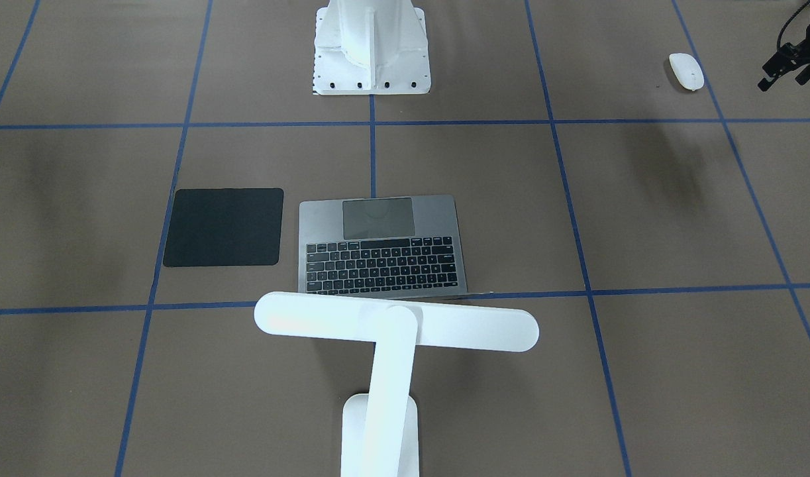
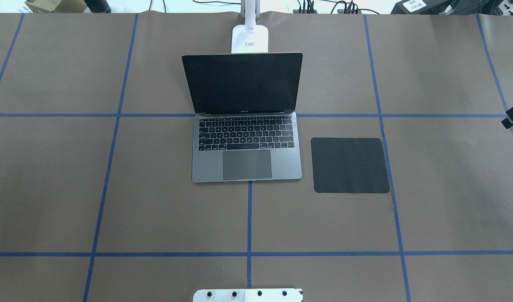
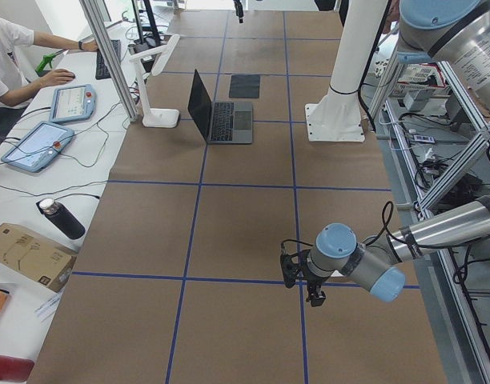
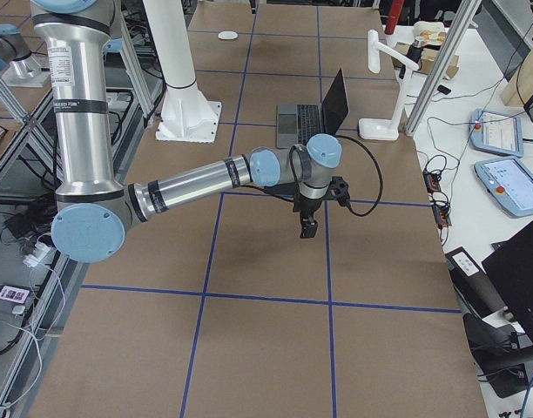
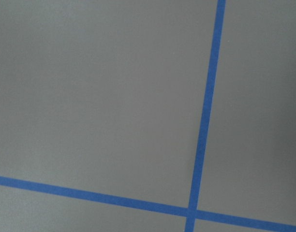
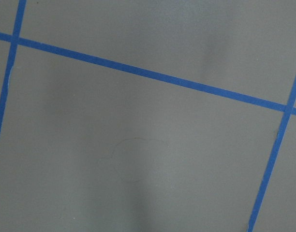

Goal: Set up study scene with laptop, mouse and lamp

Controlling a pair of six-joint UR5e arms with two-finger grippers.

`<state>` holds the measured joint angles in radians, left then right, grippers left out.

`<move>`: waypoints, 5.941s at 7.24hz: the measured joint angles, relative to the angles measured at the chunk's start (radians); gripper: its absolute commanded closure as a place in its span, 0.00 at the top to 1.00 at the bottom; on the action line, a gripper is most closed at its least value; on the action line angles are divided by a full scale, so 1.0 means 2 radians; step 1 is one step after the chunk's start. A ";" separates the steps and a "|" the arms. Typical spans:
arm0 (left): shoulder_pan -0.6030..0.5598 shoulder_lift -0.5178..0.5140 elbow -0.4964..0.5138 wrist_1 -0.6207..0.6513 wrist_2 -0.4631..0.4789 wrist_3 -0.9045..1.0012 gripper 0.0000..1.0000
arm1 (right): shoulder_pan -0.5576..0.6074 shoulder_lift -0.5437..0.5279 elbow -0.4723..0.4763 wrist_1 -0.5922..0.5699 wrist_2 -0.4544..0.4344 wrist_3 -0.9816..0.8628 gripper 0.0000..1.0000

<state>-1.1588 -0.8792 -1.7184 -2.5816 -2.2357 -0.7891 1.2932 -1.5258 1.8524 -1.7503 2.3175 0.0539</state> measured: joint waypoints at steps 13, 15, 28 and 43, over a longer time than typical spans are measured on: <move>0.251 -0.018 0.050 -0.175 0.077 -0.280 1.00 | -0.003 -0.001 -0.003 0.000 -0.007 -0.004 0.98; 0.275 -0.016 0.050 -0.184 0.082 -0.321 1.00 | -0.005 0.000 -0.003 0.000 -0.006 -0.003 0.98; 0.474 0.009 0.051 -0.236 0.159 -0.424 1.00 | -0.016 0.001 -0.005 -0.001 -0.005 0.001 0.98; 0.519 0.007 0.058 -0.234 0.161 -0.461 0.65 | -0.021 0.011 -0.017 -0.001 -0.003 0.002 0.98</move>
<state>-0.1200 -0.8650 -1.6015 -3.0499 -1.9145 -1.7103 1.2517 -1.5033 1.8186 -1.7532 2.3113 0.0585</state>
